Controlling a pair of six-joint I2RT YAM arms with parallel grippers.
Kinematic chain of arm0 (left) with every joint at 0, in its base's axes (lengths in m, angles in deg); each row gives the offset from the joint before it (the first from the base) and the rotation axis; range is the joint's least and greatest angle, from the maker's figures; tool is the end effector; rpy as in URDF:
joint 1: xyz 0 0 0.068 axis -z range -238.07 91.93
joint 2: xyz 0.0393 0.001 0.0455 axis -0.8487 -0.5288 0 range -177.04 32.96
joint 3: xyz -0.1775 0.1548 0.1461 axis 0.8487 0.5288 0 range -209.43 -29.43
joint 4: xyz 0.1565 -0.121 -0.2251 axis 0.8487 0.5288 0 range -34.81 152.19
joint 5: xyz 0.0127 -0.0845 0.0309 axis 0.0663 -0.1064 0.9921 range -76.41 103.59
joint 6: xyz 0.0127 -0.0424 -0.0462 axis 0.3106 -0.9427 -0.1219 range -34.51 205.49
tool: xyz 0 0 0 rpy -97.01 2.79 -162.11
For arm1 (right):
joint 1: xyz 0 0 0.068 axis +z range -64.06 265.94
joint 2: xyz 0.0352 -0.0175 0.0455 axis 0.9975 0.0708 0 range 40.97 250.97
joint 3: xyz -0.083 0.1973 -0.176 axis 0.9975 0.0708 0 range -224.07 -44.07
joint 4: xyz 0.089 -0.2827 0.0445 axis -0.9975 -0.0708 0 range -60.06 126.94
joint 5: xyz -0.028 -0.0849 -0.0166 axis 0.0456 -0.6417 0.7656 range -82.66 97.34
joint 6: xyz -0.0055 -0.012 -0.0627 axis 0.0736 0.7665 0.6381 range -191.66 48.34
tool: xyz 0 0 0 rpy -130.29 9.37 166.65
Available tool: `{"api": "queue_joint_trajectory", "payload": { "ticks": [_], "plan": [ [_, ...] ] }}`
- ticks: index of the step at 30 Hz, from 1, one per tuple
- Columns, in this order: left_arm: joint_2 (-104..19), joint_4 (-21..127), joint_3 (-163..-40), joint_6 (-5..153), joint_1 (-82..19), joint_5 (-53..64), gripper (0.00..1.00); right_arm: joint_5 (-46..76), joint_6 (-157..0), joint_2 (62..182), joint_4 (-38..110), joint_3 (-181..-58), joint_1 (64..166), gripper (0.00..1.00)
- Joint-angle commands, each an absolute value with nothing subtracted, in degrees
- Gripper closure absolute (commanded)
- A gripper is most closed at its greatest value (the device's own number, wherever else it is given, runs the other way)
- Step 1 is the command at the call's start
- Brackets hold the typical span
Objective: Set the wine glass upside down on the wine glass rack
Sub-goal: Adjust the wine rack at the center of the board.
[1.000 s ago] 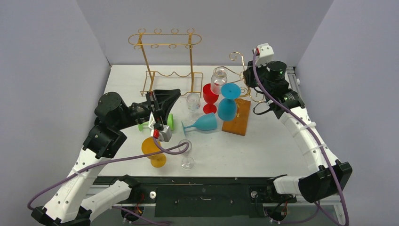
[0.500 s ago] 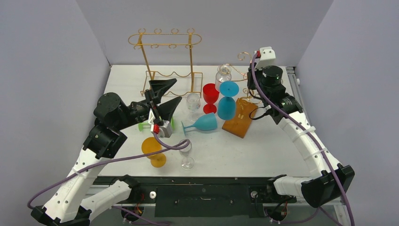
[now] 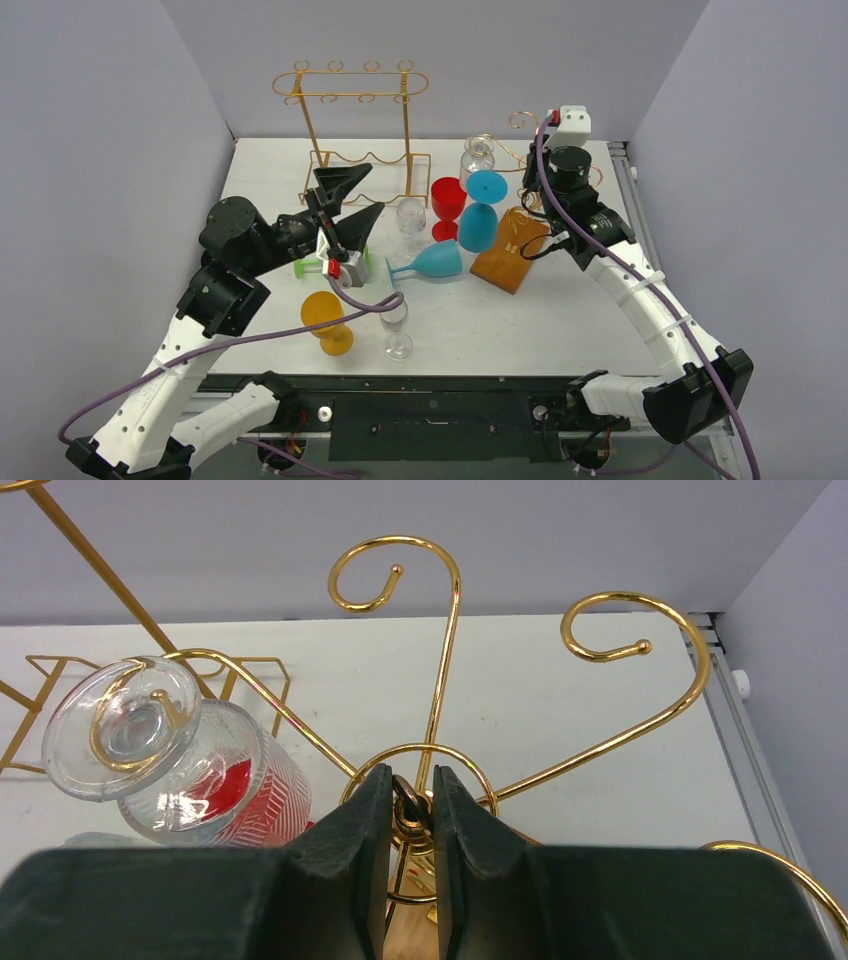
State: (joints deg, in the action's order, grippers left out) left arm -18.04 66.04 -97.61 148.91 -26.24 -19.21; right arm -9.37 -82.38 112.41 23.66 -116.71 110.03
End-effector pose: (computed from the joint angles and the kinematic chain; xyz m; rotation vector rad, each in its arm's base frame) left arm 0.1735 -0.1393 0.4766 1.3485 0.6054 0.0293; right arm 0.3139 0.1246 0.4085 0.0026 1.7762 0.1794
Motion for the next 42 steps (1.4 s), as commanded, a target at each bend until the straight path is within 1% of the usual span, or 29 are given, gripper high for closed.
{"api": "queue_joint_trajectory", "payload": {
  "ticks": [1, 8, 12, 17, 19, 20, 22, 23, 26, 28, 31, 32, 34, 36, 39, 42],
  "plan": [
    [-17.07, 64.11, -98.09, 148.18, -25.91, -17.61, 0.37, -16.68, -86.47, 110.11, 24.07, -114.02, 109.84, 1.0],
    [-17.05, 63.71, -97.7, 147.92, -25.91, -15.55, 0.37, -21.47, -88.69, 109.1, 23.89, -112.79, 109.93, 1.0],
    [-17.05, 63.13, -97.36, 147.28, -25.82, -13.96, 0.35, -21.15, -90.04, 109.29, 24.73, -111.75, 110.15, 1.0],
    [-16.66, 63.47, -96.62, 146.82, -25.84, -12.43, 0.29, -20.55, -90.61, 110.15, 24.79, -111.99, 111.11, 1.0],
    [-16.4, 63.7, -96.34, 146.64, -25.83, -12.09, 0.22, -20.51, -90.93, 110.1, 24.58, -112.17, 111.21, 1.0],
    [-16.43, 63.83, -96.27, 146.53, -25.82, -11.79, 0.19, -20.37, -90.99, 109.96, 24.63, -112.26, 111.24, 0.97],
    [-16.48, 64.05, -96.36, 145.38, -25.85, -10.59, 0.13, -19.83, -91.09, 109.35, 24.62, -112.4, 111.25, 0.84],
    [-16.58, 64.03, -96.59, 144.25, -25.83, -9.84, 0.11, -19.51, -91.03, 108.82, 24.57, -112.51, 111.33, 0.8],
    [-17.6, 64.95, -98.27, 136.97, -25.9, -6.25, 0.03, -17.84, -90.63, 107.41, 24.06, -113.44, 111.47, 0.64],
    [-18.72, 67.38, -99.9, 131.96, -25.91, -3.79, 0.04, -16.33, -90.29, 106.65, 23.19, -114.58, 111.58, 0.55],
    [-20.18, 72.34, -101.86, 126.03, -25.91, -0.58, 0.04, -14.0, -89.6, 105.91, 21.39, -116.72, 112.01, 0.44],
    [-20.61, 73.65, -102.19, 124.24, -25.91, 0.46, 0.04, -13.53, -89.36, 105.78, 20.34, -117.75, 112.09, 0.38],
    [-21.24, 75.51, -102.75, 120.26, -25.91, 2.95, 0.04, -13.41, -89.0, 105.08, 18.43, -119.36, 112.64, 0.3],
    [-22.2, 77.64, -103.85, 116.09, -25.99, 6.23, 0.04, -13.25, -88.8, 103.65, 17.04, -120.58, 113.03, 0.28],
    [-24.14, 81.92, -106.71, 110.28, -26.5, 10.96, 0.04, -12.89, -88.19, 101.07, 13.66, -123.25, 114.58, 0.27],
    [-26.0, 85.01, -109.2, 103.4, -28.32, 13.11, 0.04, -16.08, -86.69, 99.86, 9.0, -126.88, 121.72, 0.26]
  ]
}}
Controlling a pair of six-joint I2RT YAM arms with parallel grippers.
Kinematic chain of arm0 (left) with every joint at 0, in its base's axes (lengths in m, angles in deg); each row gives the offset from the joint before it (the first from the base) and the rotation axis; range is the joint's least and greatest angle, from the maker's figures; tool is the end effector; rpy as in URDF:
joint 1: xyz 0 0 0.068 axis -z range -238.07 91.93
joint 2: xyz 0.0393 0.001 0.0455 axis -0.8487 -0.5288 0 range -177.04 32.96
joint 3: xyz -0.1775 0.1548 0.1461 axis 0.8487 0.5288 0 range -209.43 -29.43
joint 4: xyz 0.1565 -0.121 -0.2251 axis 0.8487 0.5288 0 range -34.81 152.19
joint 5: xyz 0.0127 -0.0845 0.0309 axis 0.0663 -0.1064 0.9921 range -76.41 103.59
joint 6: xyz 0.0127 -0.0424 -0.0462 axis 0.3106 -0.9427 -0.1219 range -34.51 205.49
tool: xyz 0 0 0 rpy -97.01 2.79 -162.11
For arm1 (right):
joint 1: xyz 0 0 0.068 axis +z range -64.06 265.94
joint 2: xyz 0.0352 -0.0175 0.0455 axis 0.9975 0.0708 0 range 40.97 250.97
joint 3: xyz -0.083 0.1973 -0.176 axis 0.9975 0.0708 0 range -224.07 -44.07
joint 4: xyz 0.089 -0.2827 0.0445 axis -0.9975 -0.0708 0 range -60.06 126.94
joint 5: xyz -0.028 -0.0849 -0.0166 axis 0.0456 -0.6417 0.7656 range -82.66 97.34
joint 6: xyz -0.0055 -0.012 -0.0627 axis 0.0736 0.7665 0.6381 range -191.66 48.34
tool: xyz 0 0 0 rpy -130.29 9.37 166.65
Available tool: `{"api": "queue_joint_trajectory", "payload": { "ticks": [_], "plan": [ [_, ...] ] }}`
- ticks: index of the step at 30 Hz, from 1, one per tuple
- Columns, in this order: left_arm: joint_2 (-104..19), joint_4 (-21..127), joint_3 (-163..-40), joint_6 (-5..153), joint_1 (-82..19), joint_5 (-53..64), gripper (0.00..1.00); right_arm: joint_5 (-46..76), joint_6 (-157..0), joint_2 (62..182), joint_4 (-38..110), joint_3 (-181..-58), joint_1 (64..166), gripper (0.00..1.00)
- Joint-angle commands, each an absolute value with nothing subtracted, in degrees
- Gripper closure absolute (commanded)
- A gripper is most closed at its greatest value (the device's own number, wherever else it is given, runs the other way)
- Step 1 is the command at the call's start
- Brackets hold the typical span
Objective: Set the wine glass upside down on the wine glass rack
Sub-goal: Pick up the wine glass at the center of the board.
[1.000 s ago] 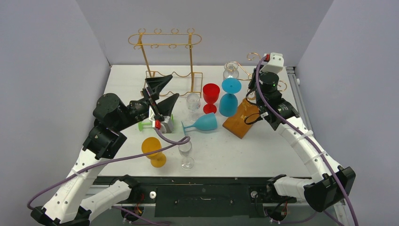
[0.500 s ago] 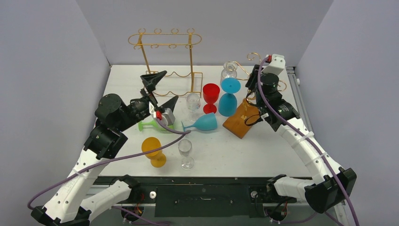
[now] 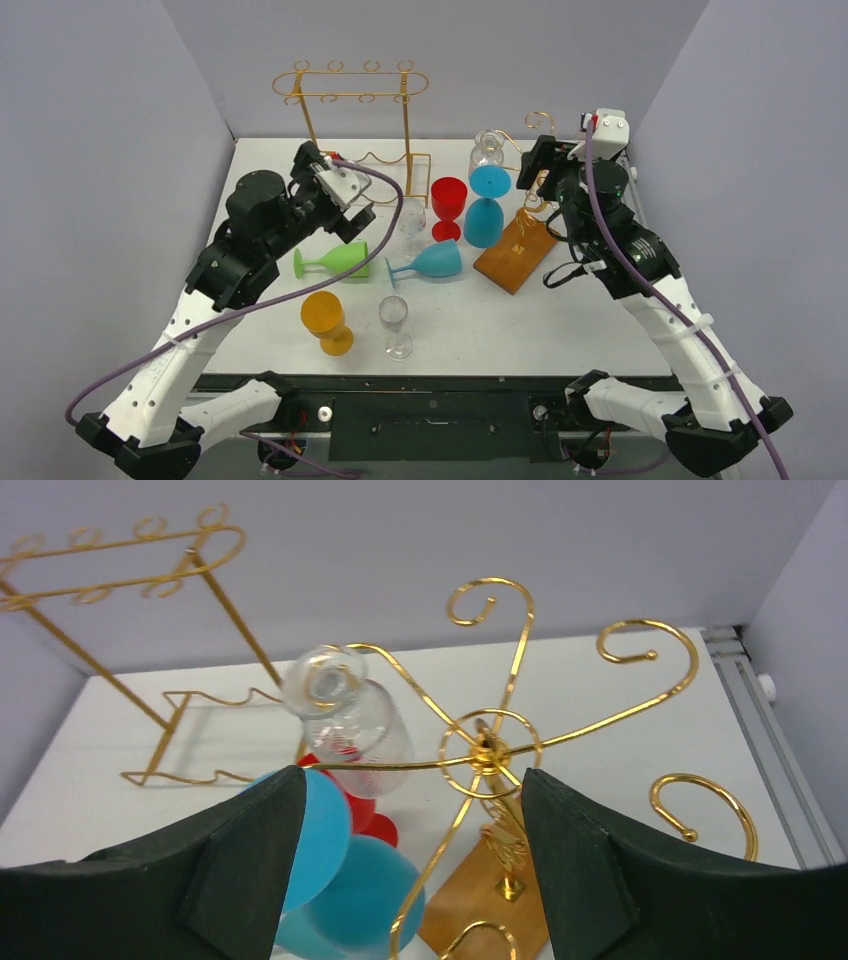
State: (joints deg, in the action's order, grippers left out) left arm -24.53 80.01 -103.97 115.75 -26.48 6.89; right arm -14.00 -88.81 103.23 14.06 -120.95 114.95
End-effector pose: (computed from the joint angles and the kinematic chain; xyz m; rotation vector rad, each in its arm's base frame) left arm 0.2125 -0.1374 0.4643 0.9508 1.4176 -0.1170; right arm 0.2493 0.1175 0.4639 0.0994 1.7102 0.2804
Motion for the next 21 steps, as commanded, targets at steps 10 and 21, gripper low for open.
{"api": "queue_joint_trajectory", "payload": {
  "ticks": [10, 21],
  "plan": [
    [-33.44, 102.25, -122.89, 91.33, -46.51, 6.47, 0.04, -18.84, -91.17, 107.64, -2.15, -129.61, 152.88, 0.33],
    [-28.23, 102.61, -116.73, 91.41, -46.74, 7.13, 0.04, -0.9, -92.46, 122.51, -3.9, -129.44, 155.96, 0.49]
  ]
}}
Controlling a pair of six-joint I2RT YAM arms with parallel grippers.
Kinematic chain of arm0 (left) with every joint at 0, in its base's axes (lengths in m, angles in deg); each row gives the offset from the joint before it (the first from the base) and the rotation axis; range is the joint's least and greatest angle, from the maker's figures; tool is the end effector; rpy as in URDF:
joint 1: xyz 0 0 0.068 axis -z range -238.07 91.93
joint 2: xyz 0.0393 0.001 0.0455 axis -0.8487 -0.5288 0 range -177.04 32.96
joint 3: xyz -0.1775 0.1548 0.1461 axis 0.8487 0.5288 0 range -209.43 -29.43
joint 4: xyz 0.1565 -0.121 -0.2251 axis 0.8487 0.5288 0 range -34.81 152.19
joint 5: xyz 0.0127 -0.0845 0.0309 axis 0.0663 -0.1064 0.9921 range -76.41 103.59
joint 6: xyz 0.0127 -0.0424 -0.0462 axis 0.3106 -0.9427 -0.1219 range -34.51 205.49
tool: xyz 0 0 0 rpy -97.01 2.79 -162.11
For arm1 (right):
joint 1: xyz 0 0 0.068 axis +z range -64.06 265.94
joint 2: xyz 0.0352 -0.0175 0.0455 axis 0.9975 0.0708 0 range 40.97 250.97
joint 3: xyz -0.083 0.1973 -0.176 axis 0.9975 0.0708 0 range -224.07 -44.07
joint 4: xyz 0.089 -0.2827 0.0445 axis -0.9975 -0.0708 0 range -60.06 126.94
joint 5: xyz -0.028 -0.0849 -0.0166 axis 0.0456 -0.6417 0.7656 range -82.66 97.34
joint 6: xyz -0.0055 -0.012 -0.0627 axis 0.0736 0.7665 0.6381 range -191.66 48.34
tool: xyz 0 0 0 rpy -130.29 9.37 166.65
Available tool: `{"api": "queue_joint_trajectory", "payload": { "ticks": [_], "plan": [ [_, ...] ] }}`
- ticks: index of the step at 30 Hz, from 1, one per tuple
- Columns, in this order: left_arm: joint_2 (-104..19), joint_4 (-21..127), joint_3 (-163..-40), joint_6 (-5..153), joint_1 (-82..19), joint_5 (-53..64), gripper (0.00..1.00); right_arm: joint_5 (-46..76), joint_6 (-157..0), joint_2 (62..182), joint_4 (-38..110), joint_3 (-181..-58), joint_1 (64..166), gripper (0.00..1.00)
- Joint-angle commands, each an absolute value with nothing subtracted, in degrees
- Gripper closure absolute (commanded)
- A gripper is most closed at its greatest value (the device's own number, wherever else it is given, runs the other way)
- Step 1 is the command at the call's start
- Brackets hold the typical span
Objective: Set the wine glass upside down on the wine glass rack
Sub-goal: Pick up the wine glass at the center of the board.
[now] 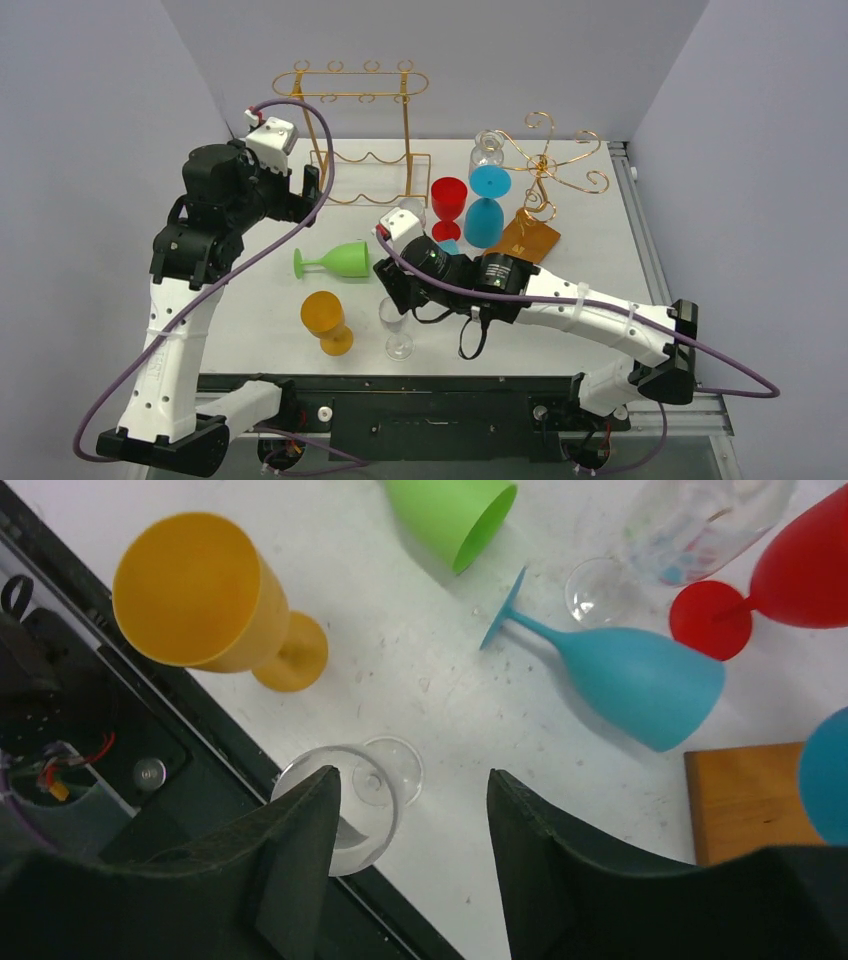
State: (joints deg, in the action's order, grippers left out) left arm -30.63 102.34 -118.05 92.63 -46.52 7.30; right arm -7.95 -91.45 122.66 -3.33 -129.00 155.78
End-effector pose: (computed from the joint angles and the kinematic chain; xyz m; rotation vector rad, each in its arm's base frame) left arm 0.2418 -0.0549 0.4827 0.3891 1.9188 -0.1580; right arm 0.1365 0.3334 0.3818 -0.8144 2.0995 0.5750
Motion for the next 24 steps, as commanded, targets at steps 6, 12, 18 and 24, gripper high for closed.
{"api": "queue_joint_trajectory", "payload": {
  "ticks": [6, 12, 18, 24],
  "plan": [
    [-27.6, 102.65, -115.7, 92.51, -46.74, 6.4, 0.04, 1.58, -93.07, 124.8, -4.09, -127.27, 155.8, 0.52],
    [-27.09, 102.2, -114.97, 93.13, -46.77, 4.51, 0.04, 2.59, -93.47, 125.78, -3.38, -125.31, 154.27, 0.55],
    [-26.32, 102.36, -113.8, 94.37, -46.65, 2.4, 0.04, 5.14, -93.43, 126.76, -2.1, -123.5, 151.97, 0.59],
    [-25.17, 101.92, -112.04, 95.02, -46.71, 0.89, 0.04, 9.07, -93.48, 128.71, -1.04, -123.62, 150.97, 0.77]
  ]
}}
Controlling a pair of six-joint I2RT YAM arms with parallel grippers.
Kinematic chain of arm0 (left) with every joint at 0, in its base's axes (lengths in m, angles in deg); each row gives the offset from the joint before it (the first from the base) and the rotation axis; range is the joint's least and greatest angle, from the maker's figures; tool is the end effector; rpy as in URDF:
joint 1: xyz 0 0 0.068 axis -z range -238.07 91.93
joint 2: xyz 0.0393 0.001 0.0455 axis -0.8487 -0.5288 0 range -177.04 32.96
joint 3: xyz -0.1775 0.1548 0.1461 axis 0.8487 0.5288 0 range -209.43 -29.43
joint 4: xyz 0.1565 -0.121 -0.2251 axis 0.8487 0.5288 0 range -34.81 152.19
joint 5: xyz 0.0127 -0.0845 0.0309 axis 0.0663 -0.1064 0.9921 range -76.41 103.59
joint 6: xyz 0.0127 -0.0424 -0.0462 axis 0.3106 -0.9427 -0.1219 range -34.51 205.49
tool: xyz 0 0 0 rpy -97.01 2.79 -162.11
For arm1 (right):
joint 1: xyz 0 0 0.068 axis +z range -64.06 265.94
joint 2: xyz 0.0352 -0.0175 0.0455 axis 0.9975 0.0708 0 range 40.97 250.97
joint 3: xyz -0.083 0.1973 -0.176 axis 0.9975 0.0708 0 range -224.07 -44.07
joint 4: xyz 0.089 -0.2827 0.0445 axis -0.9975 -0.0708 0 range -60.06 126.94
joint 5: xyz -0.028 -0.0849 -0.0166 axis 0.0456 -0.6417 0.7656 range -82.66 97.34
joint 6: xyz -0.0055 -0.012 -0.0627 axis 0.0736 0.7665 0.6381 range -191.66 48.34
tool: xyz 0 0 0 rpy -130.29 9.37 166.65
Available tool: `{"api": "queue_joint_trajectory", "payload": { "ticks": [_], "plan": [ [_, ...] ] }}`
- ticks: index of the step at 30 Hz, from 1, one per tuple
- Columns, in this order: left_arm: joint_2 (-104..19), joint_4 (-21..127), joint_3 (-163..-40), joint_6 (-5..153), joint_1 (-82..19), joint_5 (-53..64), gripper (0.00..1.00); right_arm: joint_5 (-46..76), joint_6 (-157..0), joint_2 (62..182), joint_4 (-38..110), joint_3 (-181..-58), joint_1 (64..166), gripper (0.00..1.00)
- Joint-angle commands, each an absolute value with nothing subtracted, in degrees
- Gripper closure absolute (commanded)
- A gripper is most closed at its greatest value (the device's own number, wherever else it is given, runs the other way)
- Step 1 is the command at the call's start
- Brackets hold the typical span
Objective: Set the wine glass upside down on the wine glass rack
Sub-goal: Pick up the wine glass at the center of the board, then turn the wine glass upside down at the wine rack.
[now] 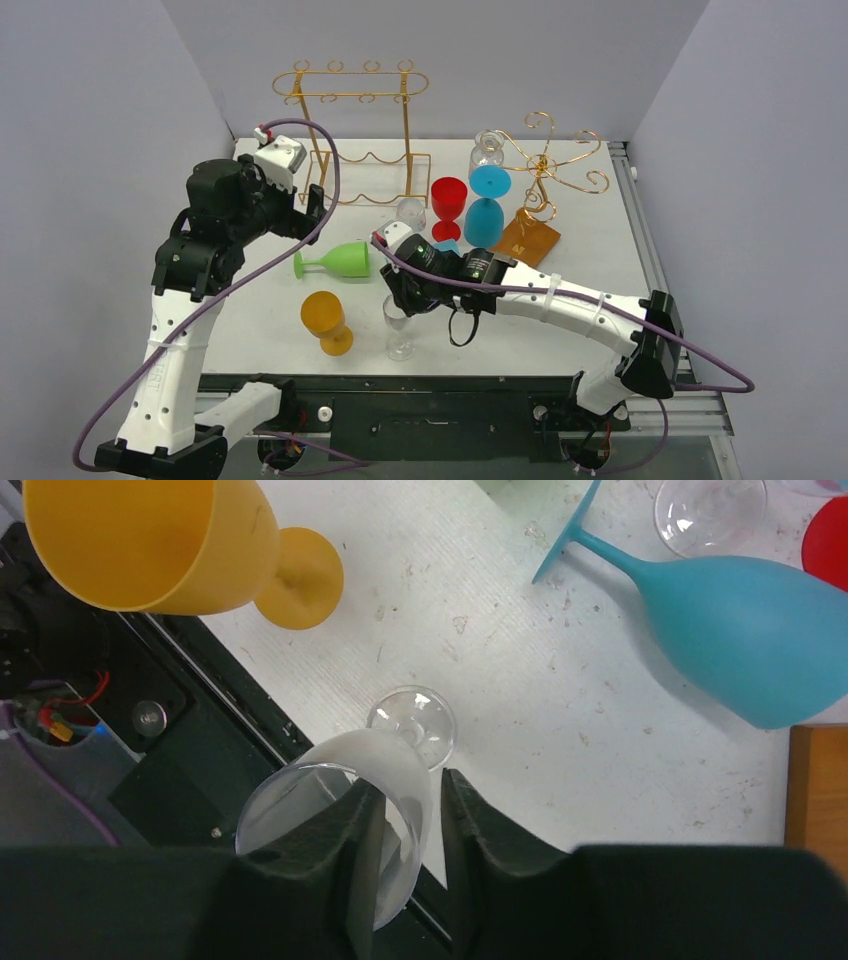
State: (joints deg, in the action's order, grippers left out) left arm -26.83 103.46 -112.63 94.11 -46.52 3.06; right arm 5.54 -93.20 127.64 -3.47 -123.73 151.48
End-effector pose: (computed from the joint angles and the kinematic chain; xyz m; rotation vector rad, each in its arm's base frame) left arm 0.2277 -0.0558 0.4625 0.4662 1.9486 -0.2169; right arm 0.1583 0.3439 0.3152 -0.9249 2.3298 0.6442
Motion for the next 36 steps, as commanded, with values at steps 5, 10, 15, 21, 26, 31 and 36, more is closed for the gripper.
{"api": "queue_joint_trajectory", "payload": {
  "ticks": [5, 10, 15, 21, 26, 31, 36],
  "plan": [
    [-24.23, 102.51, -110.87, 95.6, -46.61, -2.18, 0.04, 9.02, -93.54, 127.41, -2.34, -124.21, 149.52, 1.0],
    [-23.99, 102.59, -110.7, 94.7, -46.27, -5.99, 0.04, 7.53, -92.81, 119.79, -2.74, -125.45, 145.87, 1.0],
    [-24.29, 103.08, -111.67, 92.53, -45.96, -11.34, 0.04, 3.48, -90.95, 112.19, -1.77, -129.01, 144.16, 1.0],
    [-24.76, 102.03, -112.81, 90.05, -45.87, -16.73, 0.04, -0.86, -89.18, 105.31, 2.4, -132.59, 143.78, 1.0],
    [-25.26, 102.02, -112.46, 89.03, -45.49, -19.93, 0.03, -1.74, -88.94, 101.7, 6.94, -132.55, 143.61, 1.0],
    [-26.1, 100.72, -112.84, 86.01, -44.95, -23.96, 0.03, -1.55, -89.21, 100.73, 10.01, -131.28, 143.56, 1.0],
    [-27.06, 99.89, -113.27, 84.01, -42.38, -25.05, 0.03, -1.08, -89.8, 99.98, 13.43, -130.12, 143.6, 1.0]
  ]
}}
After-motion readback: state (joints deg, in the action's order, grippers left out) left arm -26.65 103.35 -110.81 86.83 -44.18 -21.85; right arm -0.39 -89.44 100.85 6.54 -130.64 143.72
